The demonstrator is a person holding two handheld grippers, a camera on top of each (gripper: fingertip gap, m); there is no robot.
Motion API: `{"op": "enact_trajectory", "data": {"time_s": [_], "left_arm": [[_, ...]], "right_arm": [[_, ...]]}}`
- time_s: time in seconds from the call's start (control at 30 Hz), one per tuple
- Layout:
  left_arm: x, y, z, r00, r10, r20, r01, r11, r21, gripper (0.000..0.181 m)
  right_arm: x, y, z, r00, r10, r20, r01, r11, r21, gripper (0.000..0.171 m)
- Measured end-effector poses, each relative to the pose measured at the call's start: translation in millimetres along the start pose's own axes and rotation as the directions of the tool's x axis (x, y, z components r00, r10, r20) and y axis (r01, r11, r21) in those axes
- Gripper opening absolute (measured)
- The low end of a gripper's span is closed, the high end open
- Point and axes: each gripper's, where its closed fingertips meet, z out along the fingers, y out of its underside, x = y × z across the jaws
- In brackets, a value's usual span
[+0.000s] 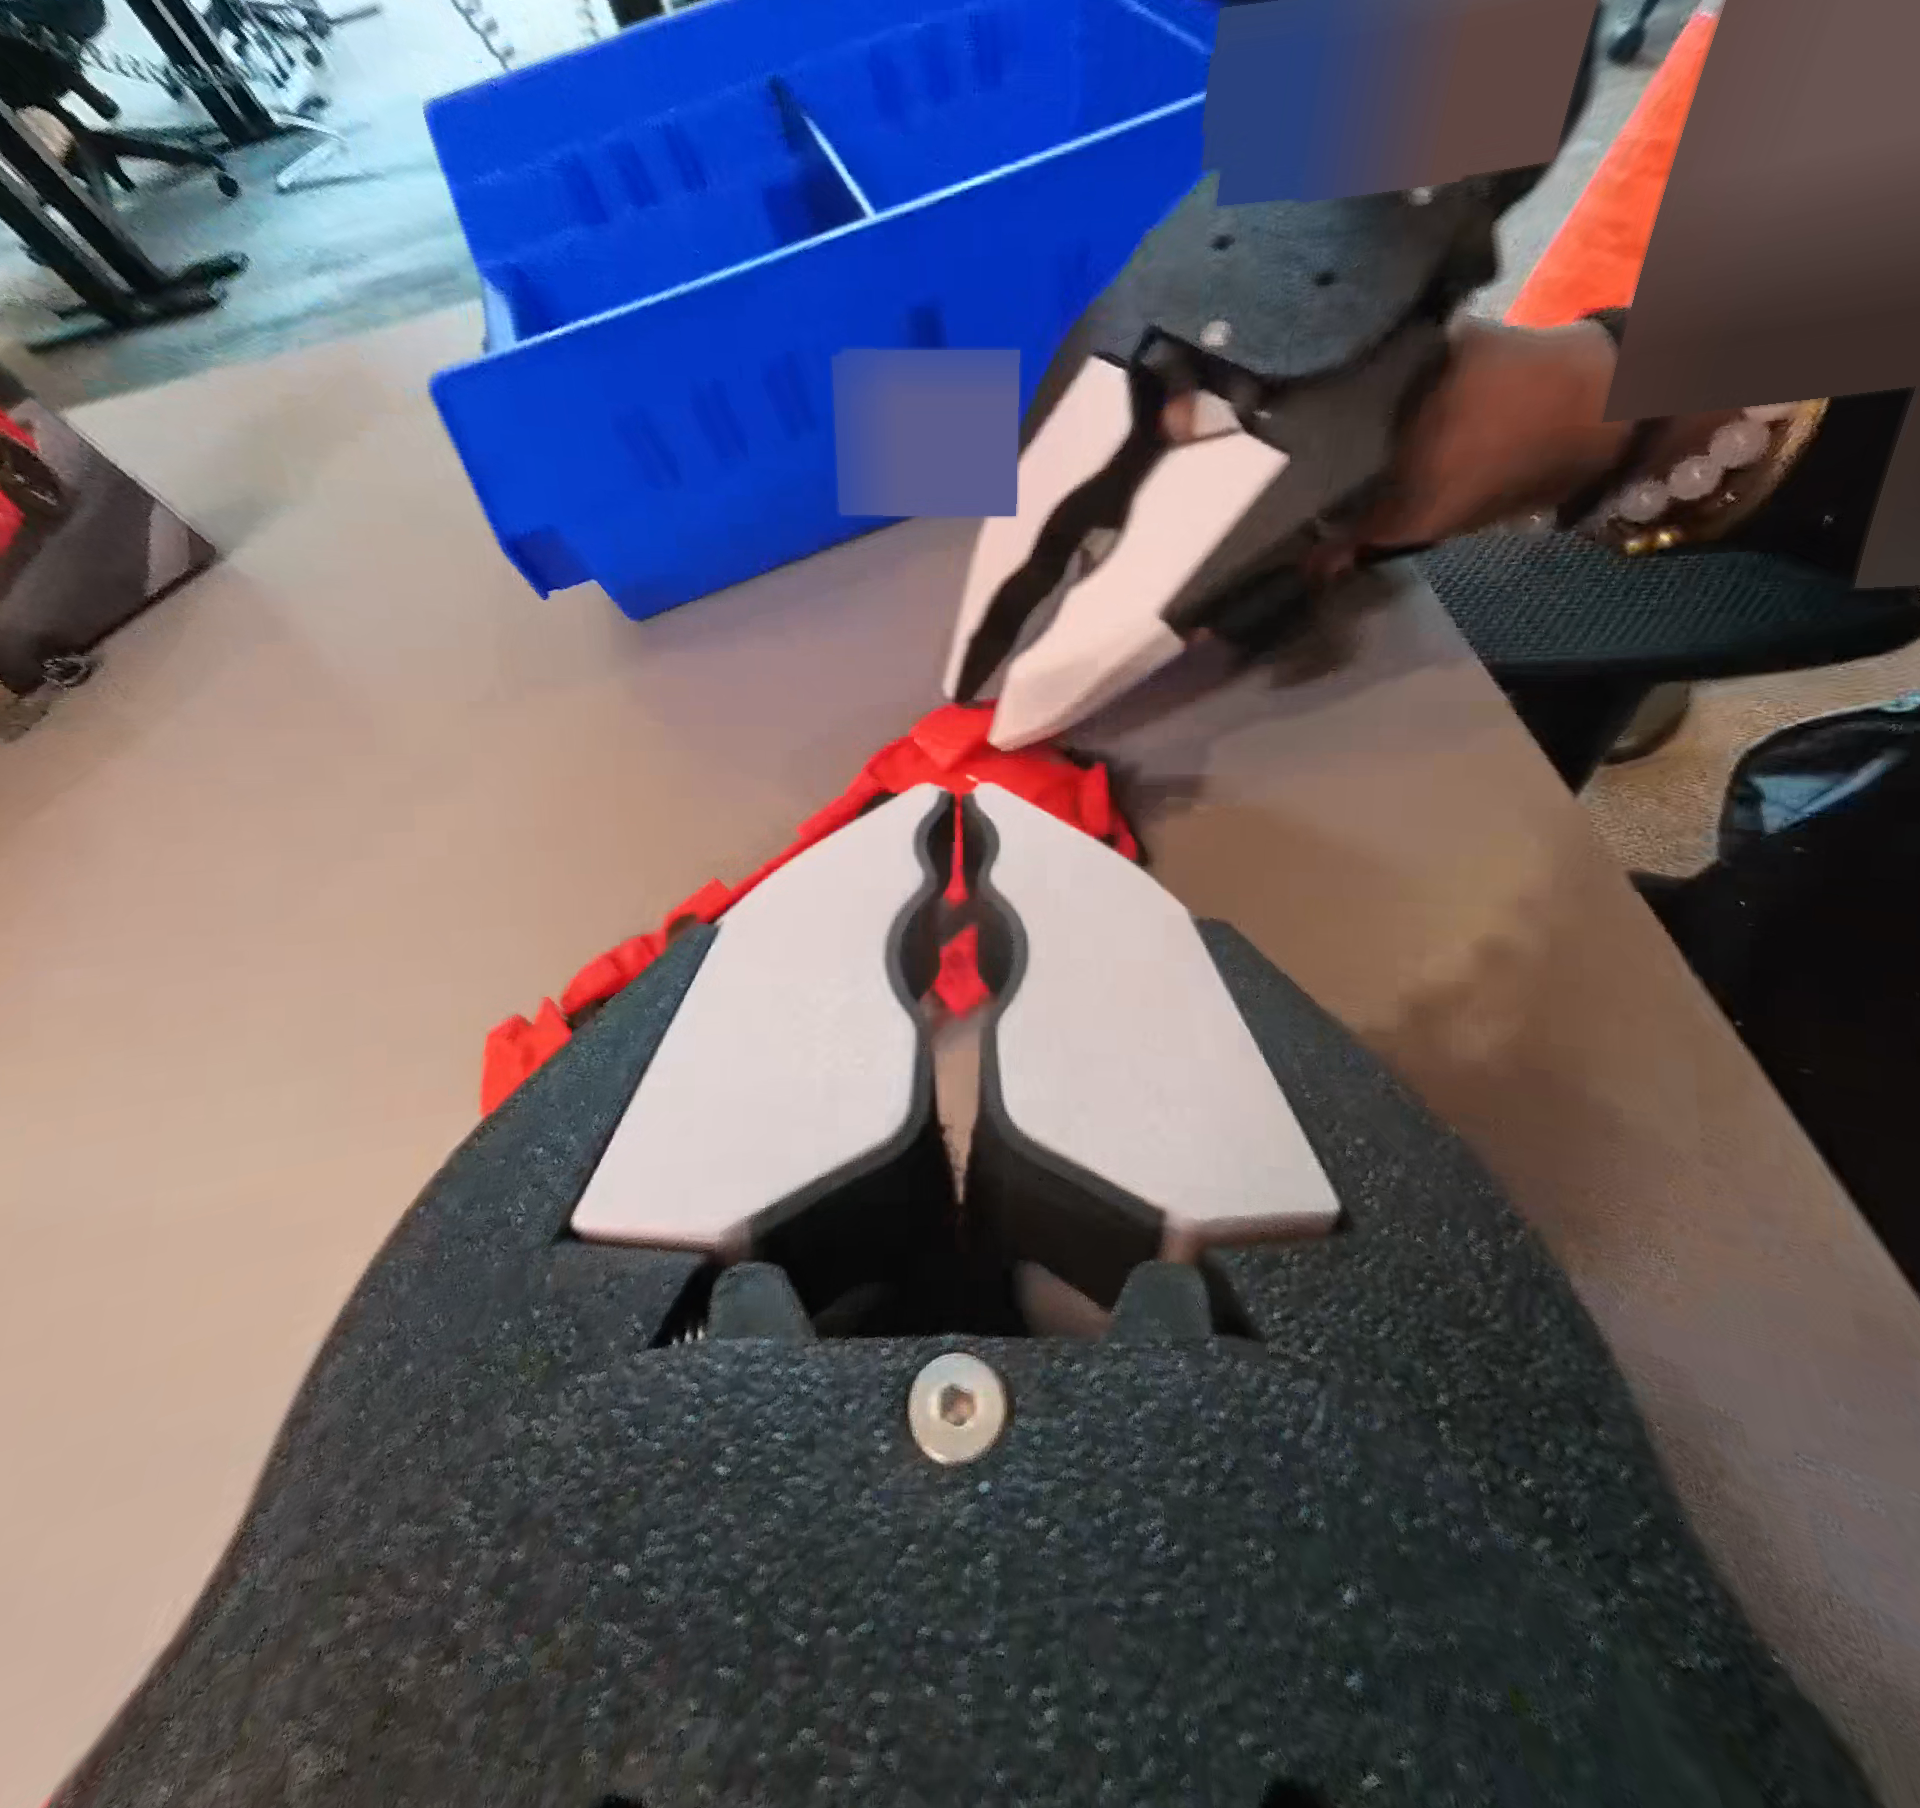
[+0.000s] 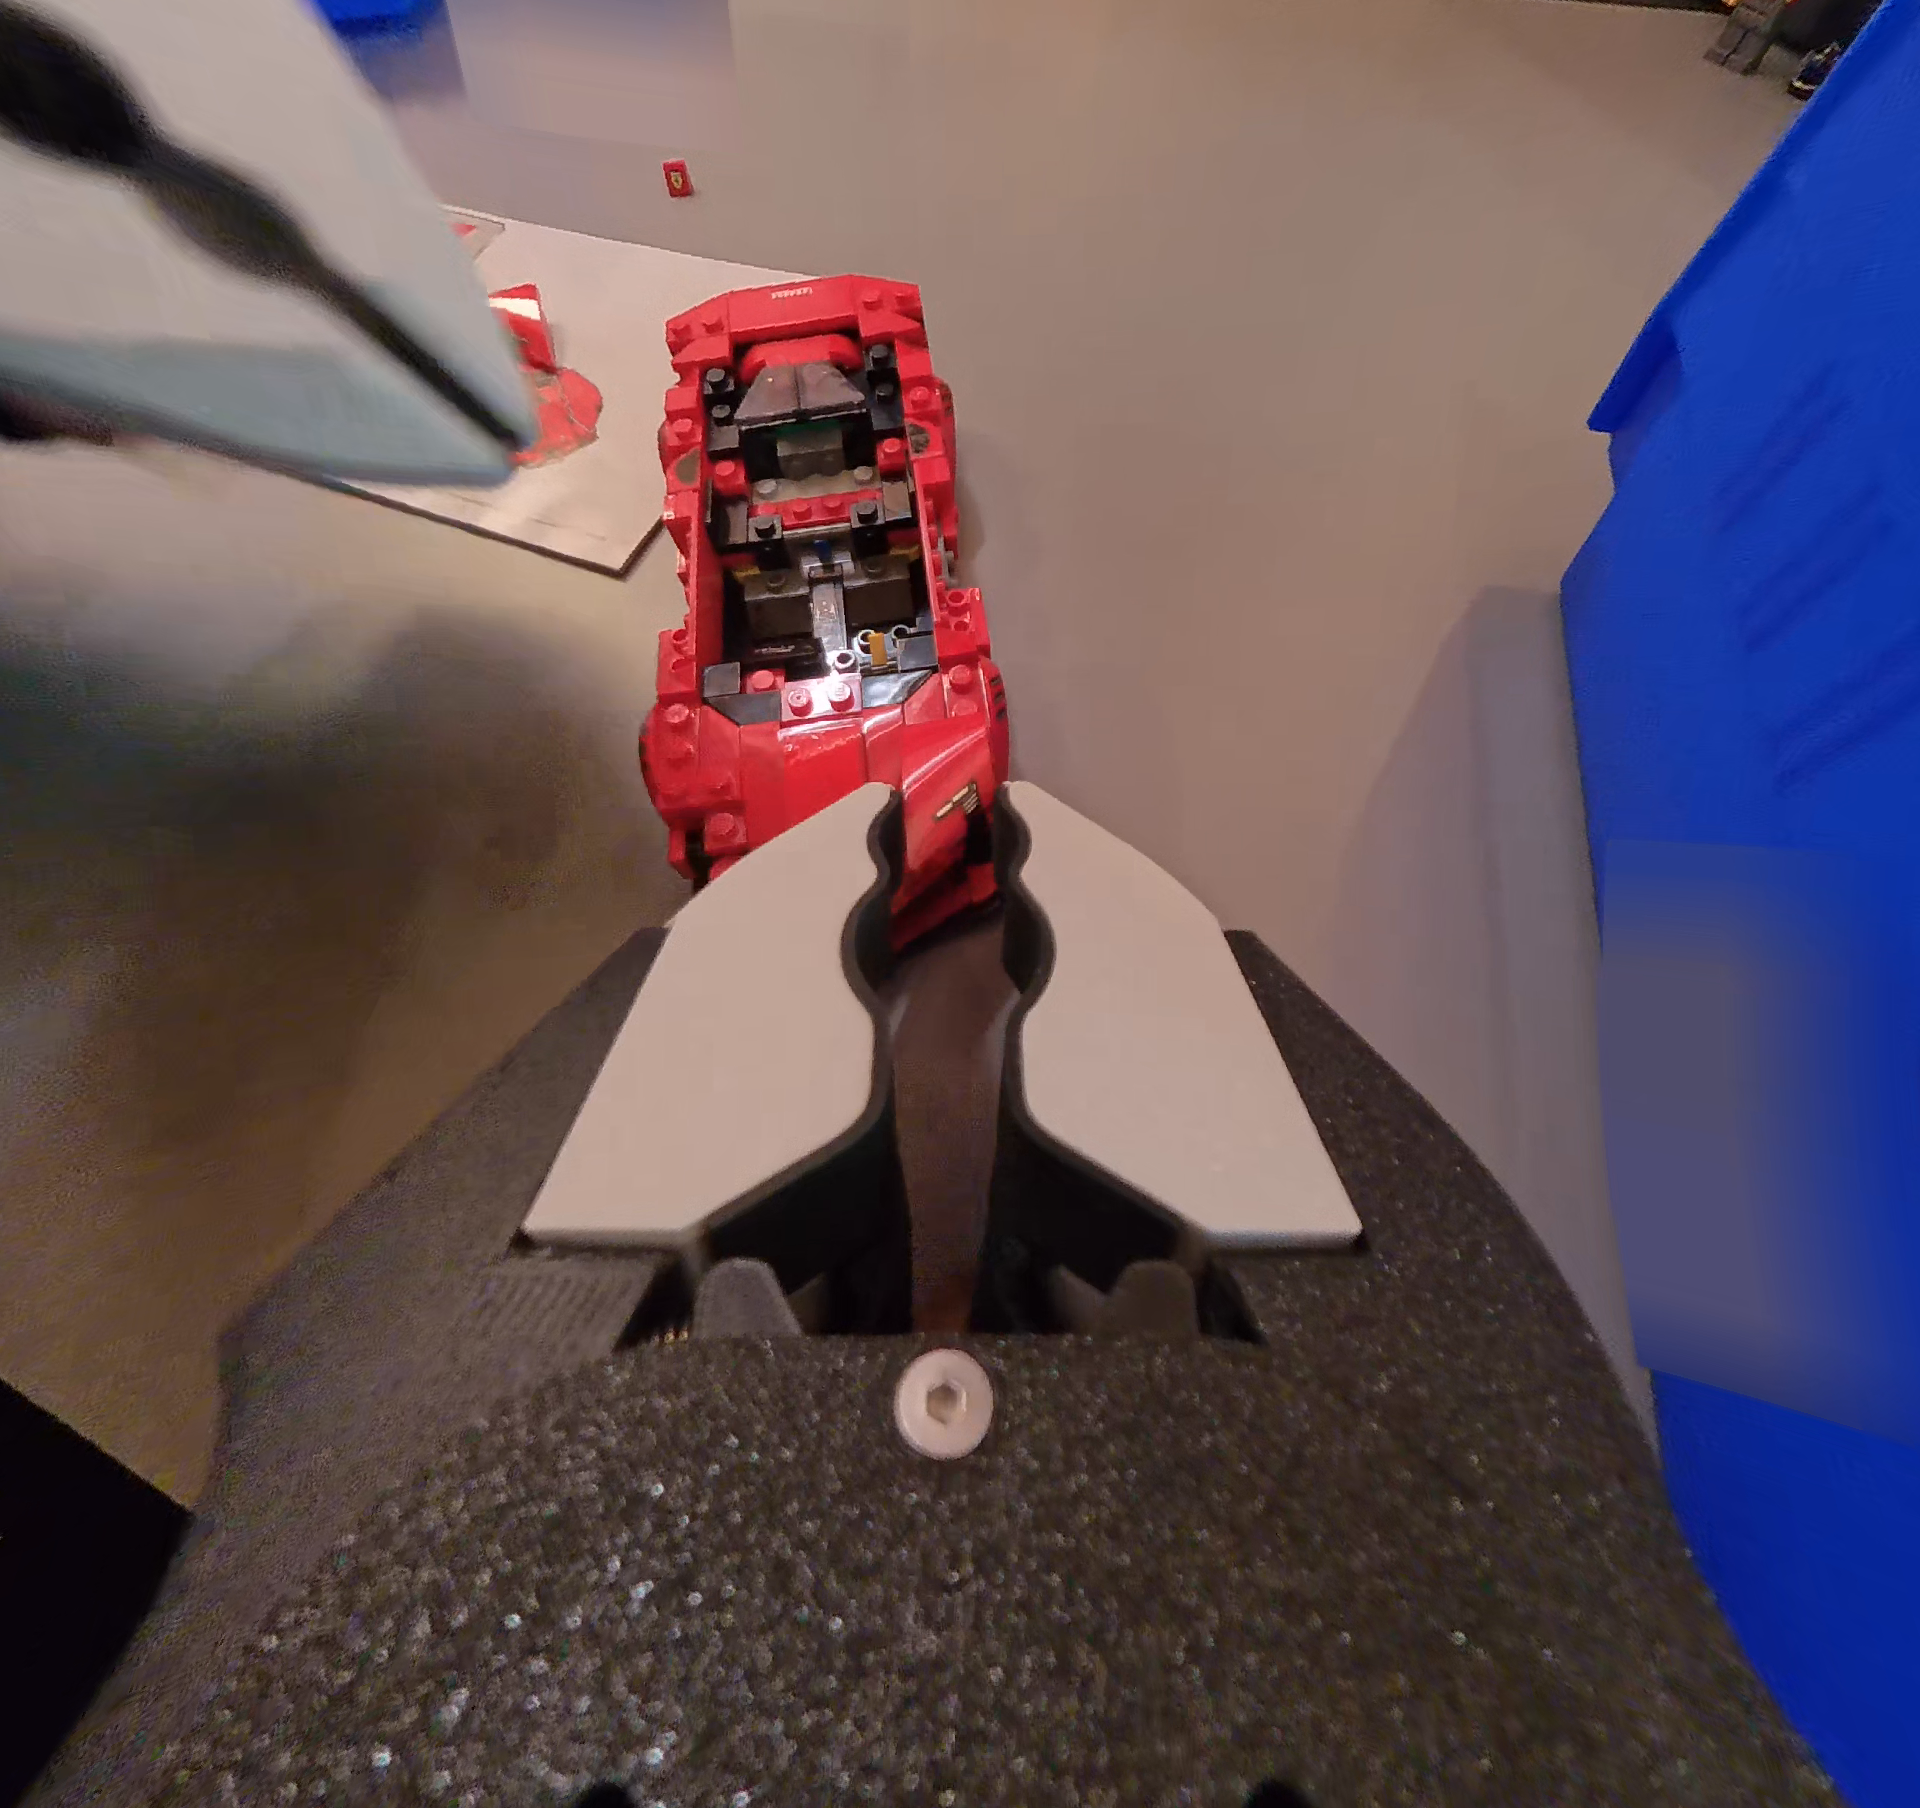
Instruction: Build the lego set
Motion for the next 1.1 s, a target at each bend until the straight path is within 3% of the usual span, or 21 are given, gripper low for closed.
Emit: {"op": "enact_trajectory", "data": {"time_s": [0.3,0.57,1.1], "left_arm": [[-9.2,5.8,62.0,0.979,0.052,-0.198,-0.090,0.978,-0.186,0.000],[-11.6,22.2,69.9,0.968,0.056,-0.245,-0.121,0.959,-0.257,0.000],[-12.5,25.1,72.5,0.958,0.088,-0.274,-0.165,0.948,-0.272,0.000]], "right_arm": [[0.2,-0.4,0.6,1.000,0.002,-0.004,-0.002,1.000,0.002,0.016],[0.4,-0.7,1.2,1.000,0.005,-0.005,-0.005,1.000,0.002,0.016],[-0.3,2.1,2.7,1.000,-0.003,-0.006,0.003,1.000,-0.021,0.016]]}}
